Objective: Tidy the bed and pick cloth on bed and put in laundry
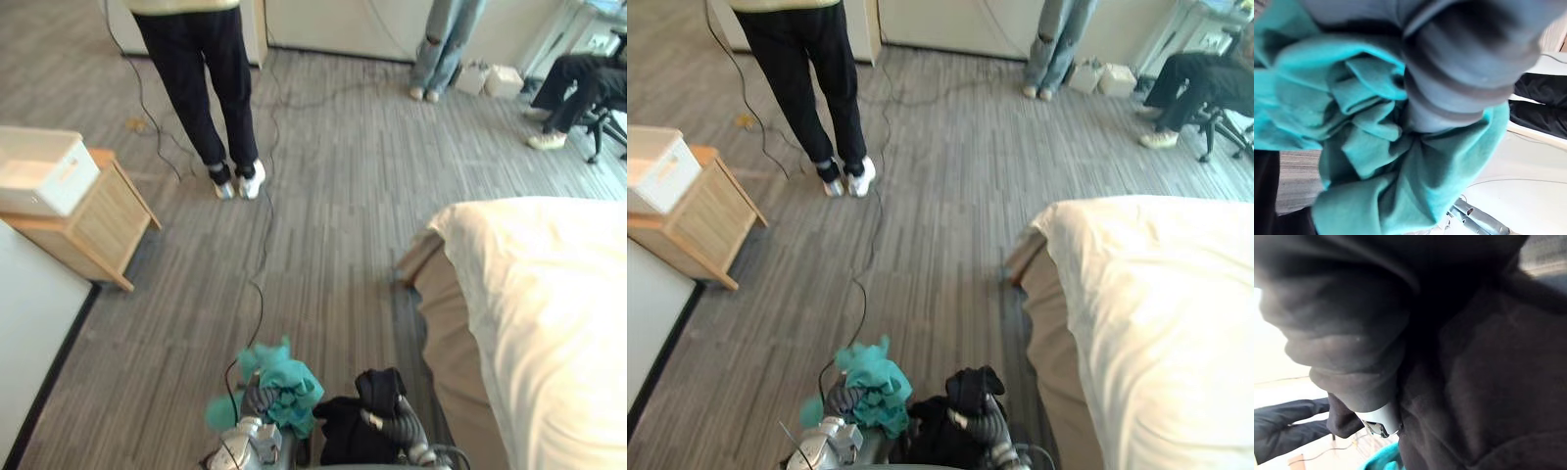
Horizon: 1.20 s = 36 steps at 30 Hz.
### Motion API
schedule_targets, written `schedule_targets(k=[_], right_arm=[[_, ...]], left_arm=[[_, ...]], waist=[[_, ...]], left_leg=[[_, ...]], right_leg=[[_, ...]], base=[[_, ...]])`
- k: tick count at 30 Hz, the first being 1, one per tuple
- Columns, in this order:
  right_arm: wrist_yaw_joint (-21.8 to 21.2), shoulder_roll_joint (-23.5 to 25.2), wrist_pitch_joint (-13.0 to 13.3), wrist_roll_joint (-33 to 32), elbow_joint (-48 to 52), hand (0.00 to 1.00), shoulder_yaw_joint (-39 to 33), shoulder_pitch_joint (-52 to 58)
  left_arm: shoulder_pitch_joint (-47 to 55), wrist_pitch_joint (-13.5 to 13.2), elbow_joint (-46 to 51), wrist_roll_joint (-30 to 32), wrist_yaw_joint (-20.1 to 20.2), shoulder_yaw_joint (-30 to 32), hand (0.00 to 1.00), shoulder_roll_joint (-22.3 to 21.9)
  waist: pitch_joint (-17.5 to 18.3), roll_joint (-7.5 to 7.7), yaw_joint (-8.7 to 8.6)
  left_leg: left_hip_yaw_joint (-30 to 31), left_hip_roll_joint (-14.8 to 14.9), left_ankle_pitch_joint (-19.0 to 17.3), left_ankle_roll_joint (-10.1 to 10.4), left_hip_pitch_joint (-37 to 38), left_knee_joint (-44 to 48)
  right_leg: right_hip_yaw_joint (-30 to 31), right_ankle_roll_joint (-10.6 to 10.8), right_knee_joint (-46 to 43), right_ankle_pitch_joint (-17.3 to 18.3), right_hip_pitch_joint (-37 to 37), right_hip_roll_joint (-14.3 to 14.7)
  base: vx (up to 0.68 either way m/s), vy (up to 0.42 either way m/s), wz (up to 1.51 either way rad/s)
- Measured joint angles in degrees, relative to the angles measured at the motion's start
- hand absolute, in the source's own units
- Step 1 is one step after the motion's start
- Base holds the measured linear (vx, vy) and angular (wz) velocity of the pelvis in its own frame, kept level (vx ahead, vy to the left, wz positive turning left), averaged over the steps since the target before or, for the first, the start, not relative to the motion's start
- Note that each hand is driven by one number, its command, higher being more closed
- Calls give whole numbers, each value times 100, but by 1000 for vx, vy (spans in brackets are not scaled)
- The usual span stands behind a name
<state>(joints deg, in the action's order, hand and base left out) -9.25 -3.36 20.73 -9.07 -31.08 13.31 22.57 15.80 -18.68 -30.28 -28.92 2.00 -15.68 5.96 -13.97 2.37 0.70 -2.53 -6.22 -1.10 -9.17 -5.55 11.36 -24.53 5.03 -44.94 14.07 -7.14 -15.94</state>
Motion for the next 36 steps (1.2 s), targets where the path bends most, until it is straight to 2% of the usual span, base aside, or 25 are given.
schedule_targets(k=[2, 4, 6, 7, 15, 17, 19, 21, 23, 24, 25, 26, 28, 30, 31, 32, 33, 34, 36], right_arm=[[78, 8, 154, -208, -3, 100, 11, 5], [182, 9, 197, -263, -8, 100, 5, 52], [229, 27, 213, -423, -6, 100, -10, 125], [50, 47, -99, -886, 1114, 100, 69, 712], [11, -9, -113, -959, 1103, 100, 77, 784], [-72, -45, -144, -1130, 1102, 100, 70, 924], [-245, -127, -253, -1341, 1093, 100, 76, 1066], [-451, -191, -350, -1485, 1029, 100, 76, 1048], [-663, -220, -395, -1575, 972, 100, 76, 1041], [-854, -304, -466, -1591, 980, 100, 84, 1006], [-958, -377, -506, -1627, 985, 100, 78, 911], [-1022, -489, -504, -1676, 993, 100, 70, 837], [-1075, -657, -504, -1818, 992, 100, 52, 740], [-1078, -717, -505, -1862, 991, 100, -32, 665], [-1086, -719, -495, -1859, 996, 100, -129, 639], [-1095, -719, -475, -1853, 989, 100, -168, 645], [-1097, -736, -471, -1853, 989, 100, -169, 660], [-1098, -750, -362, -1844, 985, 100, -185, 737], [-1103, -759, -213, -1778, 986, 100, -162, 805]], left_arm=[[56, -33, -19, -23, 190, -24, 100, 90], [87, -34, -32, -20, 296, -106, 100, 123], [139, -27, -21, -10, 342, -286, 100, 145], [956, -44, 565, 162, 667, -665, 100, -144], [968, -24, 564, 132, 667, -645, 100, -135], [965, 21, 557, 20, 668, -631, 100, -112], [943, 97, 538, -142, 667, -612, 100, -24], [927, 134, 489, -208, 658, -603, 100, 19], [788, 205, 419, -335, 636, -590, 100, 151], [732, 214, 397, -478, 584, -493, 100, 176], [710, 195, 544, -566, 516, -372, 100, 172], [655, 193, 545, -655, 501, -295, 100, 164], [647, 208, 544, -727, 499, -212, 100, 96], [665, 240, 545, -772, 500, -227, 100, 92], [667, 276, 542, -773, 502, -237, 100, 97], [717, 312, 536, -772, 510, -324, 100, 93], [764, 313, 526, -772, 509, -368, 100, 94], [792, 255, 536, -770, 527, -447, 100, 102], [793, 235, 540, -820, 543, -477, 100, 104]], waist=[[57, -31, -162], [138, -15, -162], [302, 37, -165], [1134, -168, 0], [1134, -158, -10], [1134, -106, -24], [1151, -72, -143], [1161, -62, -152], [1149, -4, -163], [1085, 34, -157], [903, 25, -157], [821, -9, -153], [728, -124, -137], [589, -220, -136], [452, -269, -108], [304, -343, -108], [280, -388, -133], [251, -447, -143], [264, -459, -119]], left_leg=[[487, -107, 114, 32, 156, -241], [726, -222, 194, 150, 223, -503], [683, -336, 274, 246, 324, -754], [509, -288, 537, 187, 871, -1710], [370, -257, 470, 235, 890, -1714], [214, -233, 338, 231, 890, -1713], [-152, -167, 243, 260, 889, -1709], [-225, -153, 171, 308, 861, -1560], [-278, -124, -188, 411, 517, -791], [-377, -55, -427, 539, 268, -65], [-618, 32, -505, 602, -54, 845], [-825, 160, -507, 606, -322, 1508], [-1018, 291, -538, 661, -474, 2019], [-1005, 364, -660, 892, -464, 2077], [-1035, 373, -610, 1038, -569, 2269], [-1043, 414, -870, 884, -647, 2203], [-1011, 465, -889, 853, -692, 2108], [-916, 604, -870, 874, -797, 1801], [-733, 790, -755, 976, -821, 1197]], right_leg=[[729, 21, 1058, 327, 328, 689], [1267, -2, 1887, 327, 536, 979], [1377, -153, 2495, 162, 544, 939], [1266, -85, 3516, -314, 132, 958], [1363, -102, 3553, -327, 133, 976], [1392, -106, 3602, -349, 124, 971], [1396, -109, 3630, -356, 114, 958], [1452, -111, 3629, -355, 123, 967], [1509, -144, 3600, -335, 131, 976], [1506, -221, 3596, -290, 84, 1011], [1490, -223, 3605, -289, -76, 1004], [1424, -223, 3605, -288, -175, 1010], [1380, -246, 3601, -155, -253, 1019], [1411, -305, 3596, -102, -268, 1043], [1484, -320, 3624, -105, -332, 1009], [1499, -336, 3668, -113, -406, 964], [1500, -336, 3685, -113, -422, 964], [1503, -318, 3746, -102, -478, 969], [1561, -209, 3763, -17, -510, 984]], base=[[29, -21, 107], [42, -45, 117], [62, -68, 110], [40, -42, 60], [-2, -11, -8], [5, -58, -17], [24, -69, -7], [62, -55, -18], [82, -63, -10], [75, -93, 4], [61, -107, 8], [2, -70, 8], [-41, -42, 3], [-81, 10, 6], [-85, 19, -3], [-90, 7, -5], [-42, 40, 1], [-26, 56, -5], [75, 166, -17]])
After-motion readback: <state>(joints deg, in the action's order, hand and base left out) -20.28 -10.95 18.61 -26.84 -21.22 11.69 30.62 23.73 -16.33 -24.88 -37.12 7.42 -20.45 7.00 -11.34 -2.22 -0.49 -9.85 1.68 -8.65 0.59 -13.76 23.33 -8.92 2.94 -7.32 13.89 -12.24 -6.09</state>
